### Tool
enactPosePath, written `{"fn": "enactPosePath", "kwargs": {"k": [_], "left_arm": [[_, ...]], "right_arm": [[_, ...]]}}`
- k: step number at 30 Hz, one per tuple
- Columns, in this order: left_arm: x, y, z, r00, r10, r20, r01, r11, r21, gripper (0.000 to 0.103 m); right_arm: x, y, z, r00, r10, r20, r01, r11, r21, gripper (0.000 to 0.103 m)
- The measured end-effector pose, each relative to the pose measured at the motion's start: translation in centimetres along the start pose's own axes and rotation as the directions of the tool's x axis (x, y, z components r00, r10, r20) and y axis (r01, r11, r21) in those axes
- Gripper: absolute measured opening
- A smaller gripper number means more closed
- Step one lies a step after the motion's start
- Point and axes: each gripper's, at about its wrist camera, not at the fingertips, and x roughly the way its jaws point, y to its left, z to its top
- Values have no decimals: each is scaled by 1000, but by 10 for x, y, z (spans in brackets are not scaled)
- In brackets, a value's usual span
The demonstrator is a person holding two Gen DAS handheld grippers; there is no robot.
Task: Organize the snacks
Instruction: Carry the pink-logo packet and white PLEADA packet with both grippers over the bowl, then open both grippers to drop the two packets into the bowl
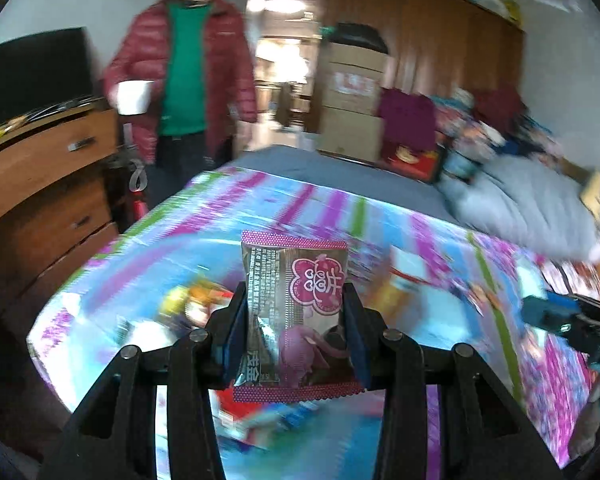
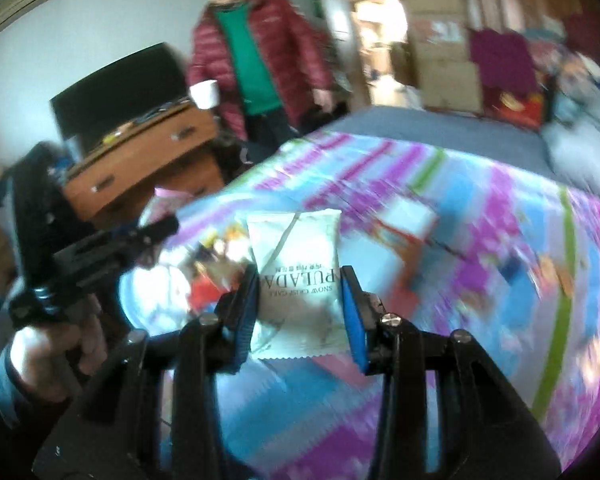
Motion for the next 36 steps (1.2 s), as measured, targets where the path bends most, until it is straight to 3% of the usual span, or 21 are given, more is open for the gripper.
{"fn": "enactPosePath", "kwargs": {"k": [5,10,17,36], "left_arm": [[32,51,33,995,77,-65,-78,997,-20,44],[60,75,31,986,126,-108,-130,991,-32,44],[68,85,19,984,127,-128,-134,990,-45,44],[80,98,14,982,121,-148,-131,989,-60,44]], "right_arm": [[48,35,51,995,64,-70,-68,996,-57,40],[92,44,67,986,83,-145,-90,995,-43,40],[121,56,64,975,91,-205,-100,995,-32,40],[136,70,63,969,84,-232,-95,995,-35,40]]}}
